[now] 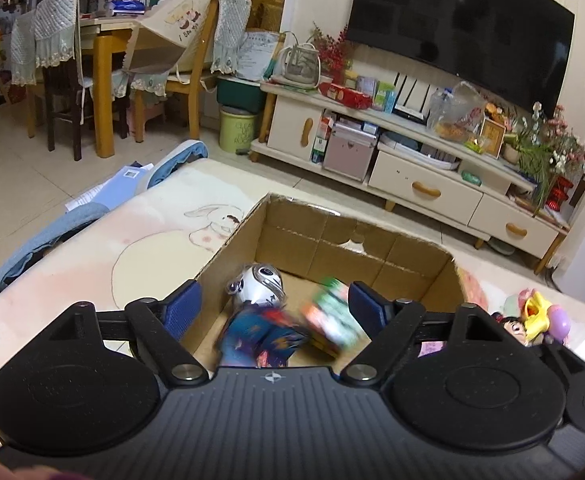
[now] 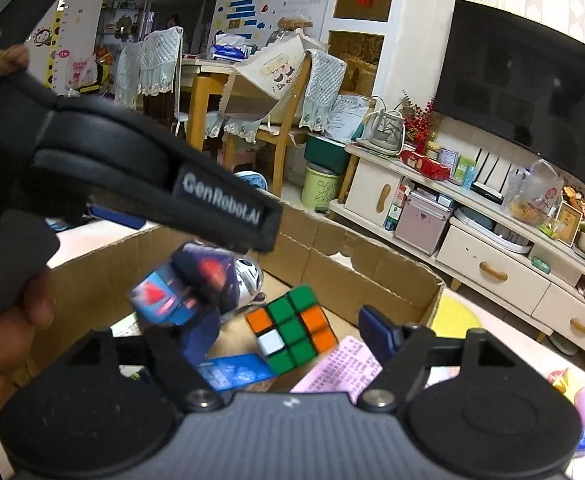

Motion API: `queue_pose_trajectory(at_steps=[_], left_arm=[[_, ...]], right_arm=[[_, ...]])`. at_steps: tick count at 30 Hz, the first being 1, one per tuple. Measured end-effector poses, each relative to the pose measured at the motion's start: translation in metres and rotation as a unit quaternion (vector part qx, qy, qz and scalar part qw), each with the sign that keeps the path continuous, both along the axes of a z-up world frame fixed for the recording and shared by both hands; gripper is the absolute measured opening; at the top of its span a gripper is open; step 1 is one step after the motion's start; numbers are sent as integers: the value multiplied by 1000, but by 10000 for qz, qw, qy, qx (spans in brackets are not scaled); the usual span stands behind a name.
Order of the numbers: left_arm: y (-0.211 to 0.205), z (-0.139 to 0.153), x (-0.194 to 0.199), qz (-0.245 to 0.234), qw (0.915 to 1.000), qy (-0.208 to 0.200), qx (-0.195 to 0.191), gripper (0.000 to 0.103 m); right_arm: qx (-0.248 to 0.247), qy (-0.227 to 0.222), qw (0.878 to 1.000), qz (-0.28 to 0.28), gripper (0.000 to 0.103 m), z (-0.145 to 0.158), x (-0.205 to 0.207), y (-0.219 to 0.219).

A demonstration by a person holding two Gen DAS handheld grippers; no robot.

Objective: Organize rigid objects
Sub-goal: 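Carry puzzle cube and Rubik's cube into the cardboard box and open both tools, then withdraw both open tools from the cardboard box toward the table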

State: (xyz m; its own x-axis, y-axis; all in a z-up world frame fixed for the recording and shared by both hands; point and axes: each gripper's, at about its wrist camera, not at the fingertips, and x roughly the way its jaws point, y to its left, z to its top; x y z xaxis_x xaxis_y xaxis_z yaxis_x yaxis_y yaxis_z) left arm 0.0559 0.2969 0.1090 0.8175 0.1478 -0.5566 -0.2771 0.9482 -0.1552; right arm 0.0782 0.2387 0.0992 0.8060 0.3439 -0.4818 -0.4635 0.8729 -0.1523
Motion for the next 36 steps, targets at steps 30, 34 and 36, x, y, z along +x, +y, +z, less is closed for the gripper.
queue_pose_trajectory(at_steps=[30,34,36], left_arm=[[-30,-8,0,-749,9968,27,260,103],[-29,-9,1,-829,9961,27,308,103],[-30,-9,1,-866,9957,24,328,103]], right_arm=[[807,-205,9871,-1367,89,-9,-52,-96],[858,-187,9853,-1465,88,-14,-53,-106],[888,-174,9842,-1520,88,-16,-52,-111]])
